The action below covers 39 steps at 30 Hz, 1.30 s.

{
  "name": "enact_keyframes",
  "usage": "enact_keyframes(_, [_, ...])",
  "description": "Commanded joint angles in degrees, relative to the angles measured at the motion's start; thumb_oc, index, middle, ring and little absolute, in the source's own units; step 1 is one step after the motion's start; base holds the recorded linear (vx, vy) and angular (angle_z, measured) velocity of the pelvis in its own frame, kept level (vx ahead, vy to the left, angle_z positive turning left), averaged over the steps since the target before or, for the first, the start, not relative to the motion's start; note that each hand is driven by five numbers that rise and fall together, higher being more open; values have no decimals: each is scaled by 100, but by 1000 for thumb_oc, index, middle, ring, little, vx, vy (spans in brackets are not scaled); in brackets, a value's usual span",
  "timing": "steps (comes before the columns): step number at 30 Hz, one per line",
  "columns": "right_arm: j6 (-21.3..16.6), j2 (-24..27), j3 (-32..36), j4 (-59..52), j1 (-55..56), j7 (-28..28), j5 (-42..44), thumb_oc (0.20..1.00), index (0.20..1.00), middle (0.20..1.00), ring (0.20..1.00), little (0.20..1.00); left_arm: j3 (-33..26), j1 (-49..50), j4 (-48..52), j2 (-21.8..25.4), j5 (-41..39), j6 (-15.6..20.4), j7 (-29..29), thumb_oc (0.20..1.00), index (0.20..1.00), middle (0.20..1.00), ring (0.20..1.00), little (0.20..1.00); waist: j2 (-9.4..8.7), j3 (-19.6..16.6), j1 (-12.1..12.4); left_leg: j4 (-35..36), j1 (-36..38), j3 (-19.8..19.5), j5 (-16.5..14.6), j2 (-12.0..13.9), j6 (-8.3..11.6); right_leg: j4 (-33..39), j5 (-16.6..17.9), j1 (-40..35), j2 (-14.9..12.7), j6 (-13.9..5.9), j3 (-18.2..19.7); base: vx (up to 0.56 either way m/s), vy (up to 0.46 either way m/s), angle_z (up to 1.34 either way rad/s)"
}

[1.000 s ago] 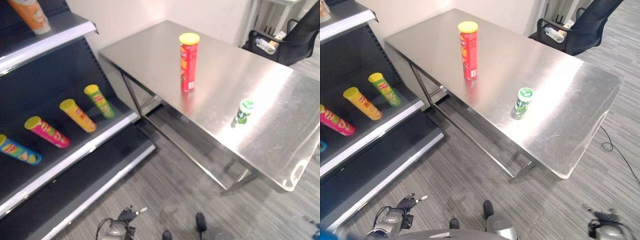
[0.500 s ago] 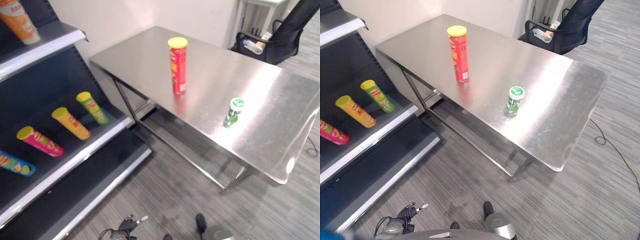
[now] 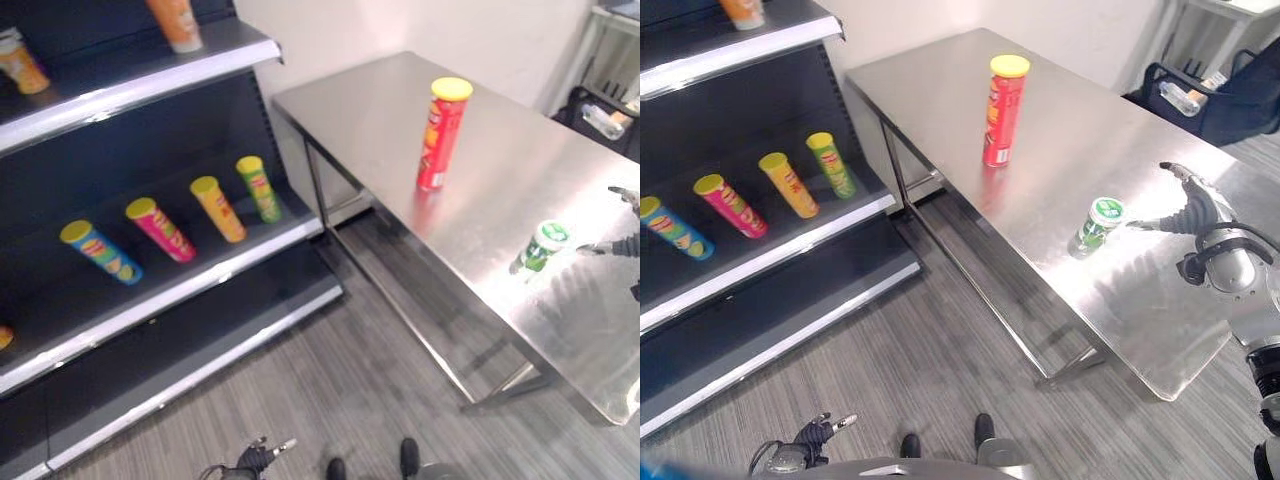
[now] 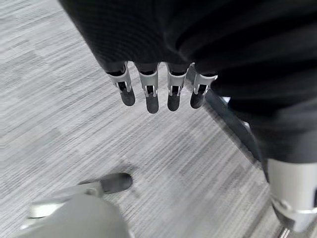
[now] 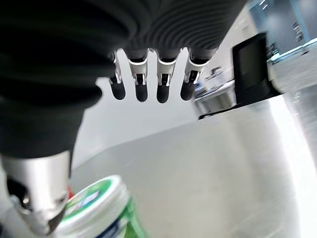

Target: Put the goods on the table back onto the shelves and tidy them up.

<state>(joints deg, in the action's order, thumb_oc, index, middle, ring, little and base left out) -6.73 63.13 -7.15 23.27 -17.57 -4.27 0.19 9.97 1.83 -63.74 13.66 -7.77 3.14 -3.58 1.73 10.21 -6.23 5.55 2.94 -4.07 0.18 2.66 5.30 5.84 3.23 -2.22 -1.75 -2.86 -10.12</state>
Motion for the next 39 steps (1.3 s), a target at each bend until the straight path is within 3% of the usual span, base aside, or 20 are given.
enact_keyframes(1, [-181,139,47,-89,-229,7,199,1000,1000,1000,1000,1000,165,-222,-168,242,7,59,19,1000,1000,1000,1000,1000,-295,-139,90,-114,112,798,-27,423,474,-457,-875,-223,-286,-427,-12,33,-38,67])
enact_keyframes(10, [-167,95,-231,26,-244,180,169,1000,1000,1000,1000,1000,175,-144,-255,202,72,55,40,1000,1000,1000,1000,1000,-228,-183,115,-55,186,872,-9,447,476,-434,-925,-349,-269,-411,-94,18,-12,11])
enact_keyframes(32, [38,-94,-1084,802,-530,327,-378,1000,1000,1000,1000,1000,147,-95,-254,242,25,101,-51,1000,1000,1000,1000,1000,-264,-153,179,-55,271,815,-100,441,446,-456,-927,-381,-296,-435,-98,5,-3,2])
enact_keyframes(33, [20,-139,-1068,715,-476,352,-327,758,758,758,758,758,131,-84,-252,250,45,94,-49,1000,1000,1000,1000,1000,-265,-148,182,-55,272,821,-102,445,442,-458,-932,-389,-293,-435,-95,0,0,0])
enact_keyframes(34, [20,-139,-1067,714,-474,352,-327,758,758,758,758,758,132,-84,-251,251,46,93,-49,1000,1000,1000,1000,1000,-266,-148,183,-55,272,821,-102,445,442,-458,-932,-389,-293,-436,-95,0,0,0])
enact_keyframes(35, [8,-162,-1052,709,-478,335,-304,589,589,589,589,589,131,-74,-243,247,41,95,-49,1000,1000,1000,1000,1000,-262,-143,185,-55,270,826,-102,442,441,-456,-931,-389,-292,-436,-93,0,0,0])
enact_keyframes(36, [-6,-185,-1027,698,-469,323,-284,307,307,307,307,307,128,-76,-252,249,48,100,-47,1000,1000,1000,1000,1000,-262,-140,187,-55,274,829,-105,442,441,-451,-929,-389,-294,-437,-94,0,0,0])
enact_keyframes(37, [-16,-201,-1014,683,-469,310,-286,200,200,200,200,200,129,-79,-251,251,48,99,-44,1000,1000,1000,1000,1000,-263,-142,190,-55,278,832,-108,443,441,-451,-929,-386,-294,-437,-97,0,0,0])
enact_keyframes(39, [-34,-223,-982,614,-458,269,-319,200,200,200,200,200,115,-81,-245,255,45,100,-50,1000,1000,1000,1000,1000,-259,-144,191,-55,285,840,-111,451,444,-449,-931,-386,-294,-439,-99,0,0,0])
